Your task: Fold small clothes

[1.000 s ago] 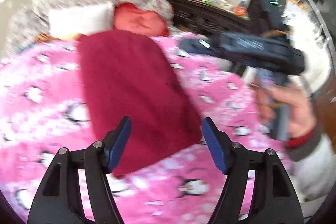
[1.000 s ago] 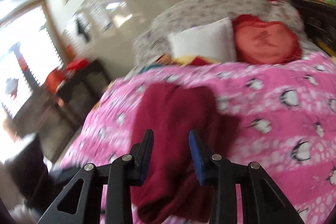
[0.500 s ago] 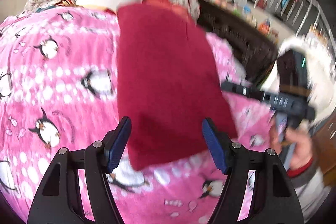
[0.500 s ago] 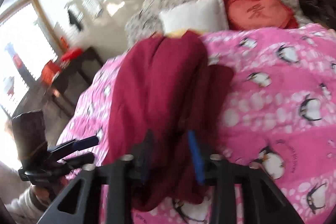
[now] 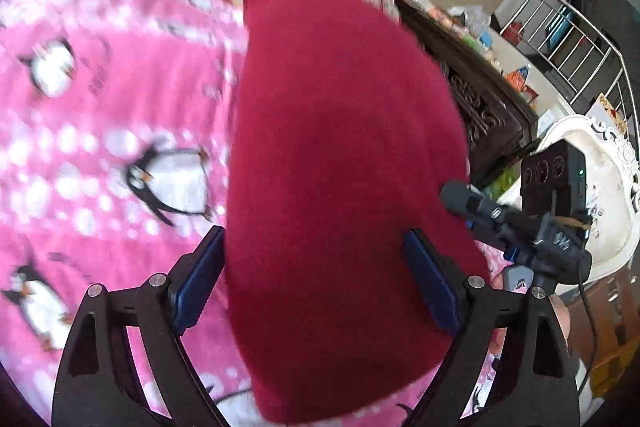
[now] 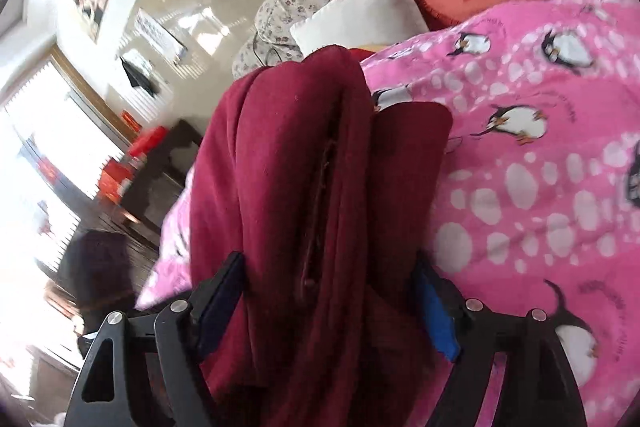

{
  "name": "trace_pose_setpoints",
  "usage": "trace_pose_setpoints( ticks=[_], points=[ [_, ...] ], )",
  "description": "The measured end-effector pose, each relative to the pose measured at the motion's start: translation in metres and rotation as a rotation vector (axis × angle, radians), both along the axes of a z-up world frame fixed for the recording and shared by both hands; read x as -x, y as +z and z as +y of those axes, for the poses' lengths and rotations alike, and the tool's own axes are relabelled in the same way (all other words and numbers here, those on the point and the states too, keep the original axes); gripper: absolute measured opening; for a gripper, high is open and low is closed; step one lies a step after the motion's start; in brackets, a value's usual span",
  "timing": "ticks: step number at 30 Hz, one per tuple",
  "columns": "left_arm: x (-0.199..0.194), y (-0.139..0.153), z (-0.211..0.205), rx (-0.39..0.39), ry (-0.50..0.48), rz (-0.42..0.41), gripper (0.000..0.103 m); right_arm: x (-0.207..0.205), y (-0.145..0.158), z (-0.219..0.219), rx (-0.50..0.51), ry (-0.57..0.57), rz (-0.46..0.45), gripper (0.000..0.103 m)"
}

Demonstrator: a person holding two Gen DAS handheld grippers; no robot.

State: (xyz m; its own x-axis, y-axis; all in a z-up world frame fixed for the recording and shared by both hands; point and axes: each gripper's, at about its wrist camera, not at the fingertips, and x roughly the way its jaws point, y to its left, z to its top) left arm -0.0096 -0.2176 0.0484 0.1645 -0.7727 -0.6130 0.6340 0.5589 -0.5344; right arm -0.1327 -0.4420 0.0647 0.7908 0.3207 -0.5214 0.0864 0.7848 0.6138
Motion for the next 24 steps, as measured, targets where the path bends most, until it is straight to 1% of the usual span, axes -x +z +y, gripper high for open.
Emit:
trace_pose_setpoints(
  ticks=[1,2,3,5,7,8,10,12,13,15,18,19,20,21,22,23,24],
  points=[
    [-0.003,-0.006,-0.001,0.008,-0.004,0.040,0.089,-0.001,-0.003,-0.002,-0.028,0.004,-0.012,0.079],
    [-0.006,-0.012,-0.002,0.034,-0.007,0.081,0.089,-0.001,-0.004,-0.001,-0.025,0.004,-0.013,0.076],
    [-0.005,-0.011,0.000,0.044,-0.011,0.076,0.088,-0.001,-0.004,0.001,-0.009,0.005,-0.011,0.066],
    [0.000,-0.004,0.003,0.037,-0.026,0.052,0.081,0.000,-0.002,0.006,-0.014,0.017,-0.016,0.059],
    [0.011,0.008,0.013,0.046,-0.045,0.039,0.071,0.007,0.006,0.011,-0.035,0.031,-0.034,0.050],
    [0.017,0.015,0.020,0.050,-0.051,0.035,0.070,0.013,0.011,0.014,-0.048,0.042,-0.048,0.049],
    [0.029,0.027,0.035,0.061,-0.067,0.037,0.070,0.026,0.023,0.027,-0.057,0.080,-0.062,0.048],
    [0.052,0.043,0.059,0.049,-0.075,0.007,0.070,0.042,0.033,0.044,-0.028,0.123,-0.052,0.048],
    [0.061,0.046,0.069,0.047,-0.084,0.002,0.070,0.052,0.037,0.056,-0.021,0.152,-0.047,0.048],
    [0.088,0.047,0.097,0.013,-0.100,0.014,0.070,0.071,0.038,0.076,-0.025,0.206,-0.030,0.048],
    [0.122,0.033,0.131,-0.030,-0.095,0.068,0.070,0.100,0.025,0.109,-0.020,0.275,0.014,0.048],
    [0.133,0.024,0.141,-0.052,-0.093,0.086,0.070,0.108,0.017,0.119,-0.017,0.287,0.041,0.048],
    [0.142,0.013,0.146,-0.081,-0.083,0.097,0.070,0.113,0.008,0.127,0.008,0.294,0.071,0.049],
    [0.147,0.006,0.148,-0.121,-0.069,0.088,0.070,0.116,0.000,0.135,0.064,0.291,0.105,0.051],
    [0.152,-0.002,0.149,-0.171,-0.050,0.060,0.070,0.118,-0.008,0.141,0.135,0.271,0.144,0.058],
    [0.157,-0.006,0.150,-0.198,-0.035,0.016,0.070,0.119,-0.010,0.142,0.173,0.250,0.164,0.061],
    [0.161,-0.006,0.154,-0.181,-0.027,-0.009,0.071,0.123,-0.006,0.139,0.177,0.221,0.158,0.062]
  ],
)
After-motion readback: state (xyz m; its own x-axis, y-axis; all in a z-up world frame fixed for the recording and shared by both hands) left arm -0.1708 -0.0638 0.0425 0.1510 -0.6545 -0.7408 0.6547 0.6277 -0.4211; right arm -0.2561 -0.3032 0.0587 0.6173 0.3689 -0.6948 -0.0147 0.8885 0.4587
